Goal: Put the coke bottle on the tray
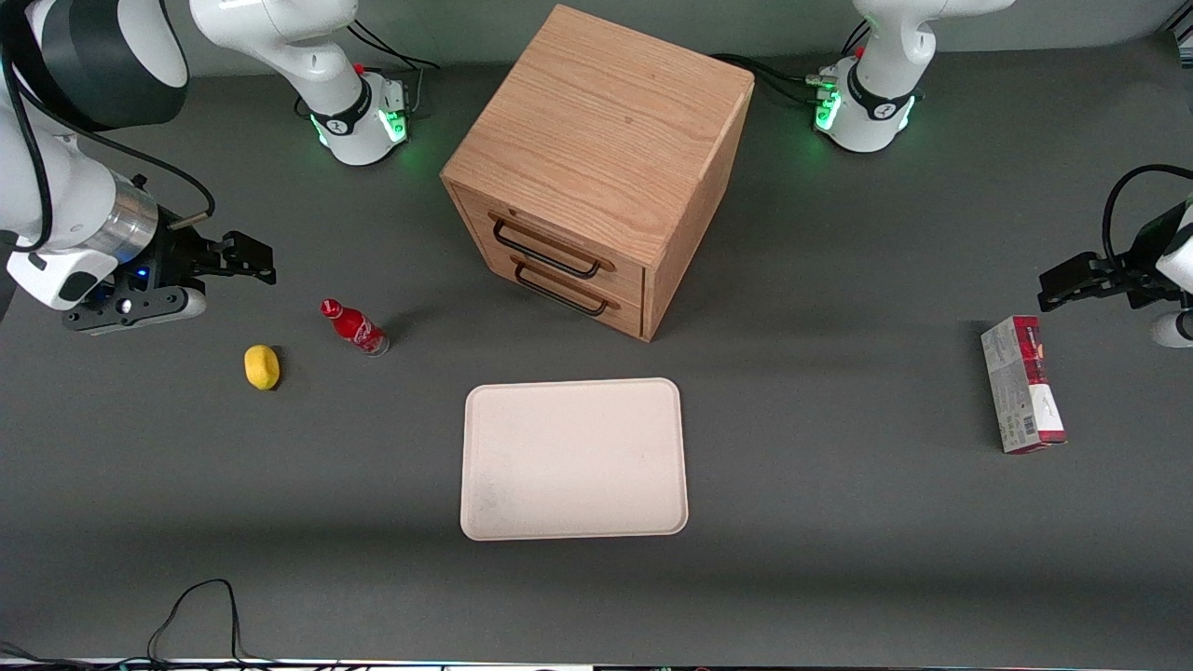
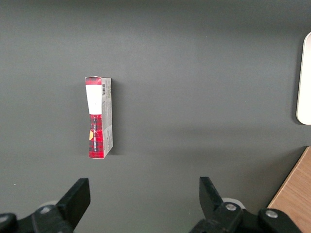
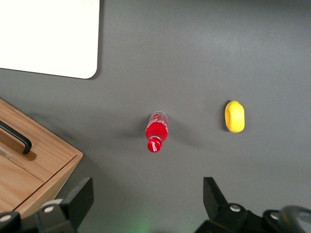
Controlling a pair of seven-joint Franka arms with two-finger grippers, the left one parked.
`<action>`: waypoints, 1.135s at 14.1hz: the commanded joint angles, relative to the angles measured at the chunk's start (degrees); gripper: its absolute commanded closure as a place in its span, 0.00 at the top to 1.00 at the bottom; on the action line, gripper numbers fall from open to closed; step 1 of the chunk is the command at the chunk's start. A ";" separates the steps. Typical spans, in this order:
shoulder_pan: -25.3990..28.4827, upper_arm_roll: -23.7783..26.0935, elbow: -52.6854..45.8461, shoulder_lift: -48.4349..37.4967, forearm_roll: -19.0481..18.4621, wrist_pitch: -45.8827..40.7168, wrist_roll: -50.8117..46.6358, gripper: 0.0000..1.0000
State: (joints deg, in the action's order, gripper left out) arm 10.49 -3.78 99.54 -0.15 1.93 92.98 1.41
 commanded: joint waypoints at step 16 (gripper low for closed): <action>0.32 -0.79 -2.68 2.00 0.88 -2.10 0.53 1.00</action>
State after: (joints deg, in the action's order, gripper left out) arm 10.48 -4.17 98.81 0.84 1.94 92.14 1.41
